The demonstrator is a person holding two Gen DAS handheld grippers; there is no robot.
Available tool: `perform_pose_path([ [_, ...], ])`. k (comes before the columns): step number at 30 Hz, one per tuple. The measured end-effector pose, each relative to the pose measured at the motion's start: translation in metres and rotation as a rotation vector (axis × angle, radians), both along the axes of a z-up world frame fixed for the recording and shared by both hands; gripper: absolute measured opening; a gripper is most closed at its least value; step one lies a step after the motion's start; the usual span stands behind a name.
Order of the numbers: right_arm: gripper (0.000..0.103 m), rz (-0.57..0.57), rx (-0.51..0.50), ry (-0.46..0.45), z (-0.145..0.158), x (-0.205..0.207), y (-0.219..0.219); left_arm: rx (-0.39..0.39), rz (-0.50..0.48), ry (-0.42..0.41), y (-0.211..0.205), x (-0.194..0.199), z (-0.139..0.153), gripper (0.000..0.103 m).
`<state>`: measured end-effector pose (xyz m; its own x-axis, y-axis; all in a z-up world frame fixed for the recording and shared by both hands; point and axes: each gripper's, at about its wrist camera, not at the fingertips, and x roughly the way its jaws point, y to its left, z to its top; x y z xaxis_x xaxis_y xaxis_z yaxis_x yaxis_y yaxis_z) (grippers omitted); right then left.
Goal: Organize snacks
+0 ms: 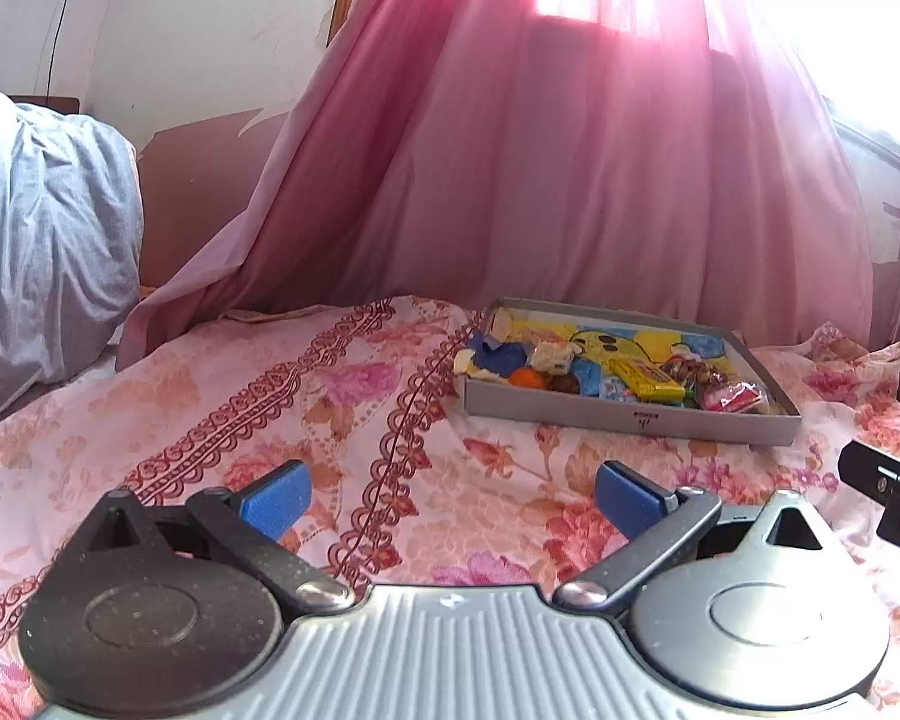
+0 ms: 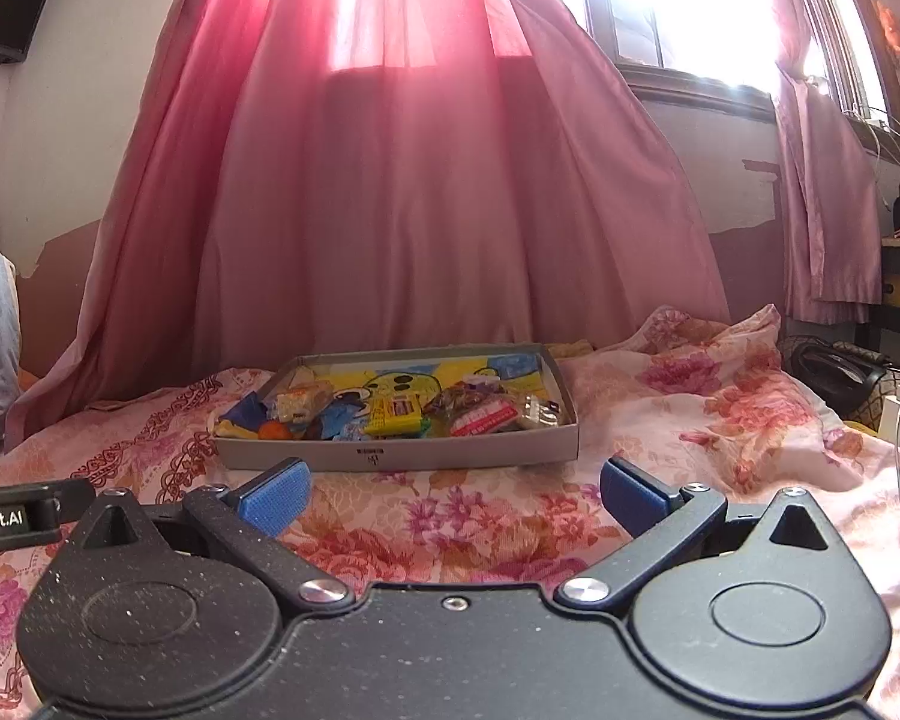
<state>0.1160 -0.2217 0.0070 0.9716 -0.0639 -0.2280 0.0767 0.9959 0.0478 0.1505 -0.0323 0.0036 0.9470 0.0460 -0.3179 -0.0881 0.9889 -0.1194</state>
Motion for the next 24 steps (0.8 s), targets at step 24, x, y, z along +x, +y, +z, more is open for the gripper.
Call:
perform_pose_path([
  [24, 0.102, -0.013, -0.006, 0.100, -0.030, -0.014, 0.029, 0.014, -0.051, 0.050, 0.030, -0.012, -0.040, 0.103],
])
